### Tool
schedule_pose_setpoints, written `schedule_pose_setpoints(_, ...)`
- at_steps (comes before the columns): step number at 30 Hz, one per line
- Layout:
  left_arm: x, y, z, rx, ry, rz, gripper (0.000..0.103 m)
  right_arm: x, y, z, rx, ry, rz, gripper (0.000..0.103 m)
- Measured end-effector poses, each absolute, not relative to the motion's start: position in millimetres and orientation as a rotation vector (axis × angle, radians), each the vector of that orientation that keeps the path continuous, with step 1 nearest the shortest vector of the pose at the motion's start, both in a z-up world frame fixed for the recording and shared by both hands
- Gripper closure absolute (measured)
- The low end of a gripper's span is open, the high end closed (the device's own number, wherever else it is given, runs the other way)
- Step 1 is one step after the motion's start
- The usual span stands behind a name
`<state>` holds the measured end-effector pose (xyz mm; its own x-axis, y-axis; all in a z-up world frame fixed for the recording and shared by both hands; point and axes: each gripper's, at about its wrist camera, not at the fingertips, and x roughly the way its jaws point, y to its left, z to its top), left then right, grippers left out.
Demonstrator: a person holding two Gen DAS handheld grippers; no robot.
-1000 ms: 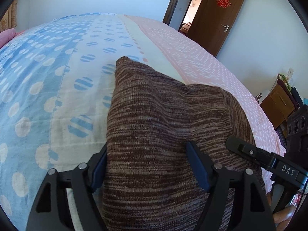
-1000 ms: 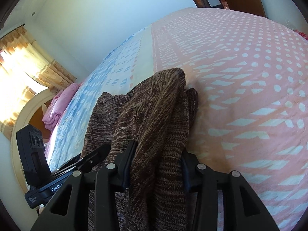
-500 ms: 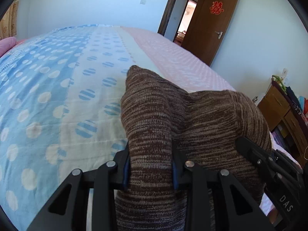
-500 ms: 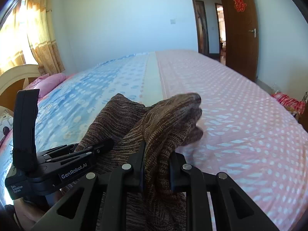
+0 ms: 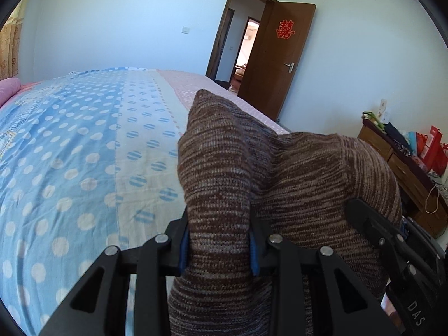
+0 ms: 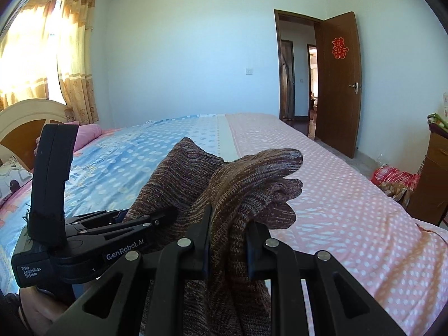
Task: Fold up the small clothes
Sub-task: 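Lift the sweater end with both tools and fold it over the rest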
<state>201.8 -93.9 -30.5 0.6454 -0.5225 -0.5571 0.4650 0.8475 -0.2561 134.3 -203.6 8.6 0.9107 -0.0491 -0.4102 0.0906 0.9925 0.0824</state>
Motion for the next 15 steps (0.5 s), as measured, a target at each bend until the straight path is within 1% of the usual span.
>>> schedule_pose_setpoints(7, 165.6, -112.7, -20.6, -0.010, 0.665, -0.631, 0.070, 77.1, -213.8, 17.6, 0.089, 0.402, -0.125, 0.084)
schedule_pose_setpoints(15, 144.8, -164.2, -25.6, 0.030, 0.696, -0.713, 0.070, 43.3, -257.0, 13.6, 0.124, 0.424, -0.228, 0.084)
